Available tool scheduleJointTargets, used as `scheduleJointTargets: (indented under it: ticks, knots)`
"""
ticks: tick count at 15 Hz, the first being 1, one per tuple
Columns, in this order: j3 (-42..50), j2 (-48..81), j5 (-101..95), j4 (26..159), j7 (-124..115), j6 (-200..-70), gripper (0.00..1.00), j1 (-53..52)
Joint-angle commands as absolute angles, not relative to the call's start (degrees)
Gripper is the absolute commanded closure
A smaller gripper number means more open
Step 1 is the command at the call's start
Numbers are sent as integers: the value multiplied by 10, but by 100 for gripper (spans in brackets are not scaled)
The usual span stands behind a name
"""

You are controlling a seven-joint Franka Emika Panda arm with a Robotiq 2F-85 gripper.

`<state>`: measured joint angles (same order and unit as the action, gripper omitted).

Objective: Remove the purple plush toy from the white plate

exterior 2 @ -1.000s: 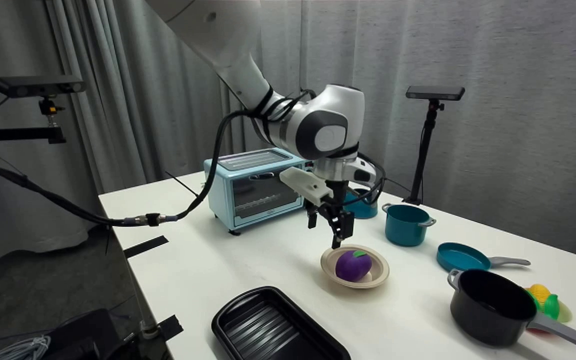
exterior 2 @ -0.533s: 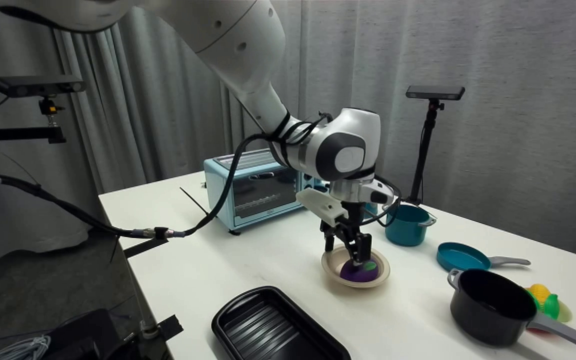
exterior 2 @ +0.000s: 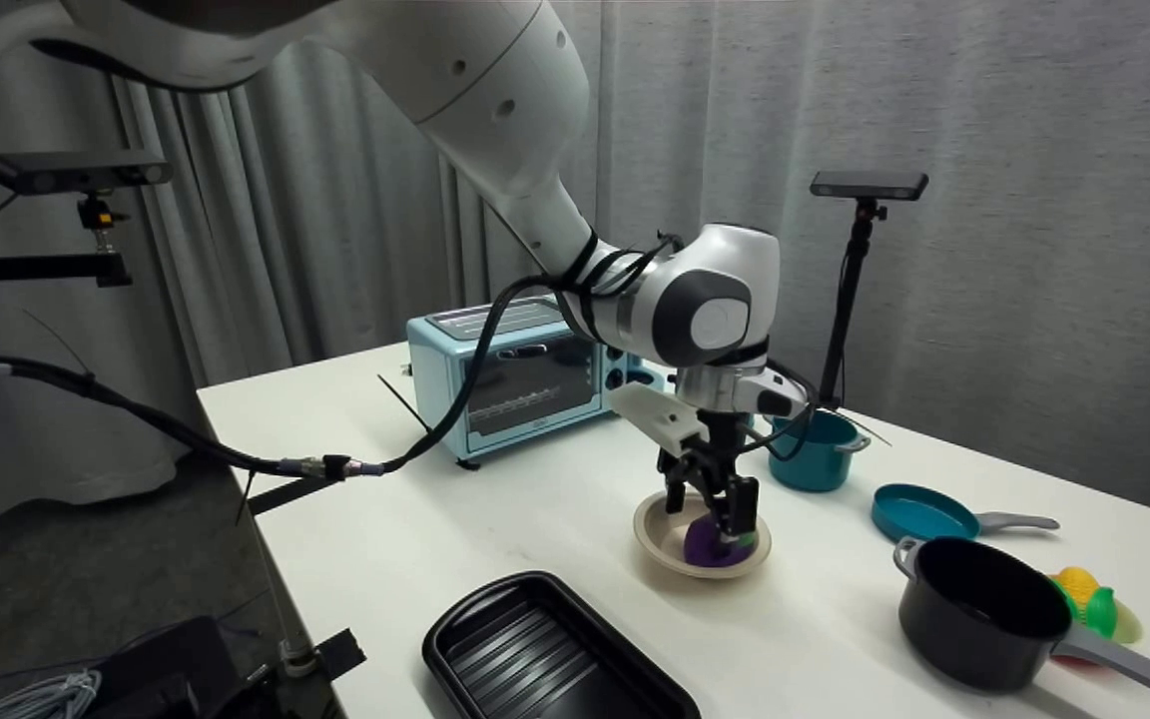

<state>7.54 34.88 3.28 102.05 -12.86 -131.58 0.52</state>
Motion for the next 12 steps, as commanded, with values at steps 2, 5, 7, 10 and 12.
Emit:
scheduleJointTargets:
  ticks: [2,5,7,10,12]
  knots:
    - [83,380,20,986,-158,-1298,26,9]
    - [89,387,21,981,-165,-1297,40,11]
    - [92,387,21,979,-166,-1297,56,12]
    - [91,373,22,977,-162,-1301,77,14]
    - [90,361,24,976,-158,-1304,89,16]
